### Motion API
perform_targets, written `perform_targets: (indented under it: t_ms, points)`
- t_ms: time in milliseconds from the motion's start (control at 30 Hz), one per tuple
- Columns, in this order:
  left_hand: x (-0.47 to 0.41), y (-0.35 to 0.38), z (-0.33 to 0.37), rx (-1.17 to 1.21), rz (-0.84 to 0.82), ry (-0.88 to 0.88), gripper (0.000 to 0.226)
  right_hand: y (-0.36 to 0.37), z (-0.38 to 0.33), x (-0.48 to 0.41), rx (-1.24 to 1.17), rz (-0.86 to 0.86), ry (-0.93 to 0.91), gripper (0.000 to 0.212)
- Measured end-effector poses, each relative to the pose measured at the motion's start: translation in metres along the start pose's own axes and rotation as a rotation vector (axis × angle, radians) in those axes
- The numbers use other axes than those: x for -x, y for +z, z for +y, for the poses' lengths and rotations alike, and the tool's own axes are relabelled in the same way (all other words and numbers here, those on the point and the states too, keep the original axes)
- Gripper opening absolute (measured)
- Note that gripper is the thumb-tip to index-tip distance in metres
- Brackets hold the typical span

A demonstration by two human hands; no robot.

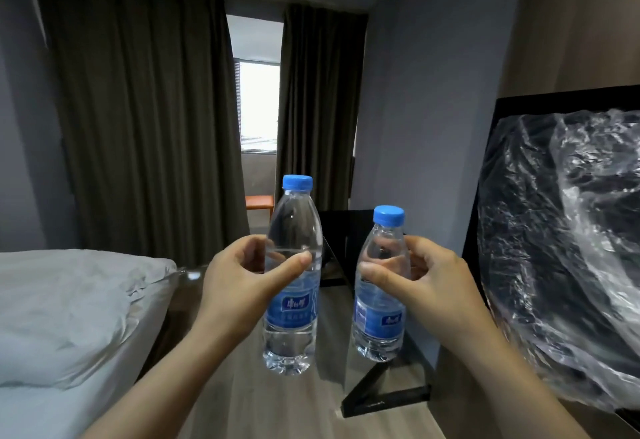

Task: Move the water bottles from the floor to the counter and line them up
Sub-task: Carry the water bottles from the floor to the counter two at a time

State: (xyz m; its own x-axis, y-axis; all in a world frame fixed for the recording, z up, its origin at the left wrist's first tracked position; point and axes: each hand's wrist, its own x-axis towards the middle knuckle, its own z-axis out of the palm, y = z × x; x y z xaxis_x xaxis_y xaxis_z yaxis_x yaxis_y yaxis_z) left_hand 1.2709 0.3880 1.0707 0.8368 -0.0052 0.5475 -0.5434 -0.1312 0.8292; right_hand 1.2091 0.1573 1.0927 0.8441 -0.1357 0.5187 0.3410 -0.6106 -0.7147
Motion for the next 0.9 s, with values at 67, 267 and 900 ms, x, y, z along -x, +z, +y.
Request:
perform_targets:
  t_ms: [67, 267, 900]
  points:
    - [-0.029, 0.006, -0.025, 0.002, 0.008, 0.009, 0.051, 0.014, 0.024, -0.031, -0.019, 0.0, -0.007, 0.051]
    - [-0.125, 0.03, -0.085, -0.025, -0.032, -0.005, 0.047, 0.049, 0.081, -0.136, -0.055, -0.021, 0.012, 0.053]
    - [-0.434, 0.076, -0.312, 0.011, -0.146, -0.037, 0.044, 0.209, 0.233, -0.417, -0.044, 0.036, 0.168, 0.044]
